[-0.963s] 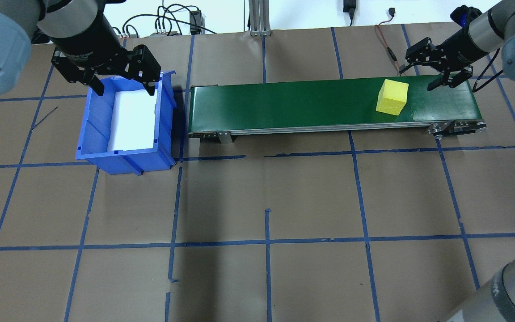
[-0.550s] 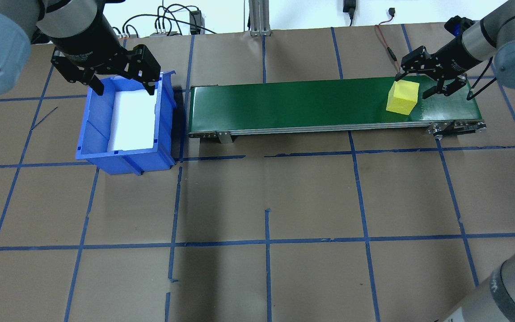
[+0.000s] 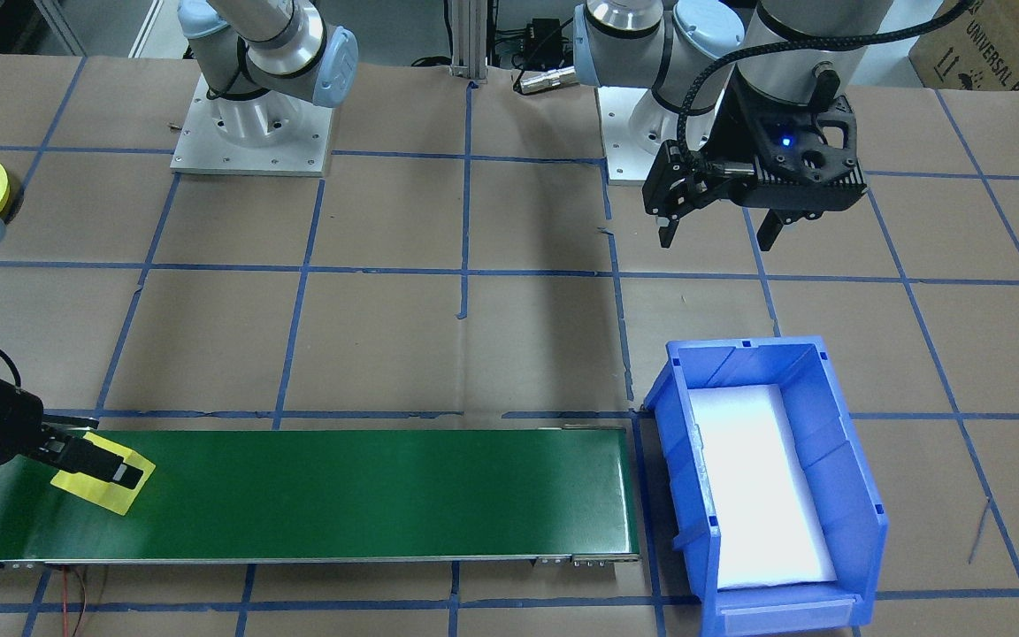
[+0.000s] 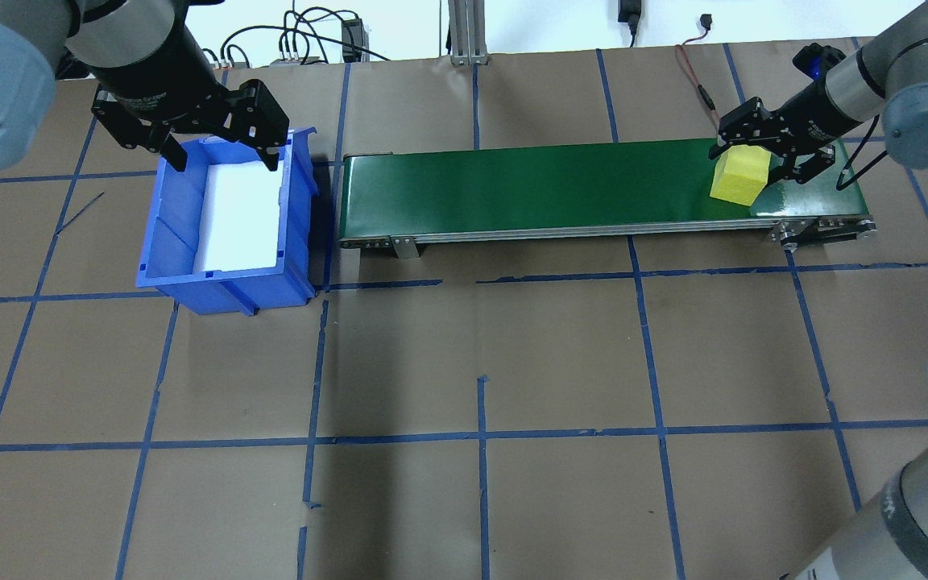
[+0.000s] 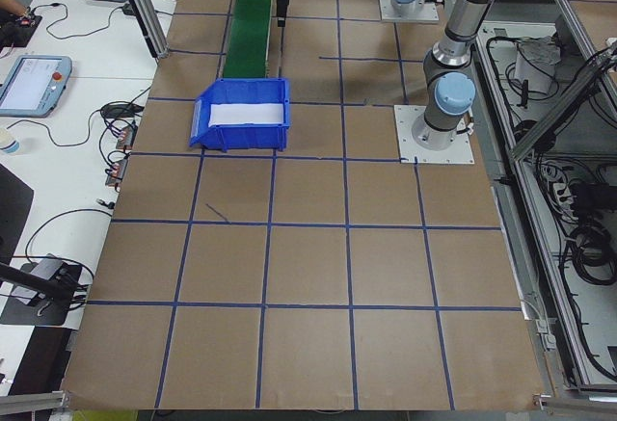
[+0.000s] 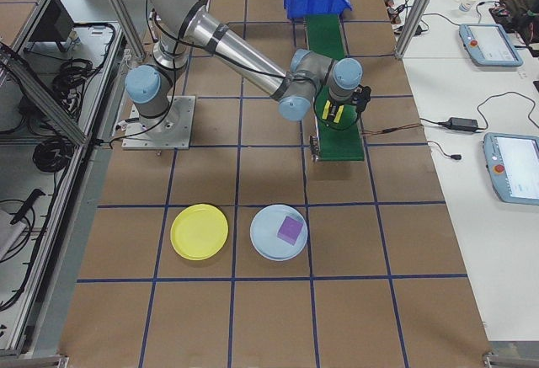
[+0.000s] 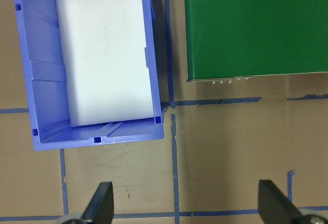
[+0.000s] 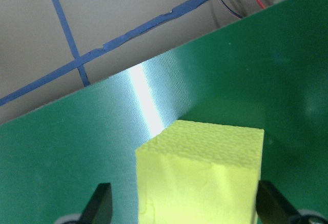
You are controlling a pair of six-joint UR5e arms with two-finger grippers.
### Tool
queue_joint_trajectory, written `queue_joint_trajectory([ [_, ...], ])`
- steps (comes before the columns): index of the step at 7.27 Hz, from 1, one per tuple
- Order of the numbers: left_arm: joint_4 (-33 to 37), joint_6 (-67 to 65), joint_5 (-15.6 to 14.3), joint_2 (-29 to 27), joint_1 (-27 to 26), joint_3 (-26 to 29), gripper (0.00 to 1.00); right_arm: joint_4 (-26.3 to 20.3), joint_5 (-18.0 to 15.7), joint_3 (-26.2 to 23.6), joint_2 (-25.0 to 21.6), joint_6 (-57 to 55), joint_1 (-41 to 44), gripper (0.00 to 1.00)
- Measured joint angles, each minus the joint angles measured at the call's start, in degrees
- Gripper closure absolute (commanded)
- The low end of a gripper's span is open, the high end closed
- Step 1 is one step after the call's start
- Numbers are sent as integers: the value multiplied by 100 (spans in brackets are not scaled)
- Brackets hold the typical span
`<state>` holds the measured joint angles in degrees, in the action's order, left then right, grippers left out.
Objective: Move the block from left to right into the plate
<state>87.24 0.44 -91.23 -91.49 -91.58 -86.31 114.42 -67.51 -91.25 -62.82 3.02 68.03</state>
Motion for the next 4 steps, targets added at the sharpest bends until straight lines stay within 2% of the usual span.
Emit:
queue_joint_trajectory([
  [1, 2, 0, 0, 0, 0, 0, 0, -1, -317, 5, 13, 57, 0, 71],
  [2, 3, 0, 0, 0, 0, 0, 0, -5, -595, 22, -9, 105, 0, 76],
  [3, 3, 0, 0, 0, 0, 0, 0, -14, -807, 44, -42, 151, -2, 77],
  [4, 6, 0, 0, 0, 0, 0, 0, -41, -1162, 53, -115, 273, -9, 78],
])
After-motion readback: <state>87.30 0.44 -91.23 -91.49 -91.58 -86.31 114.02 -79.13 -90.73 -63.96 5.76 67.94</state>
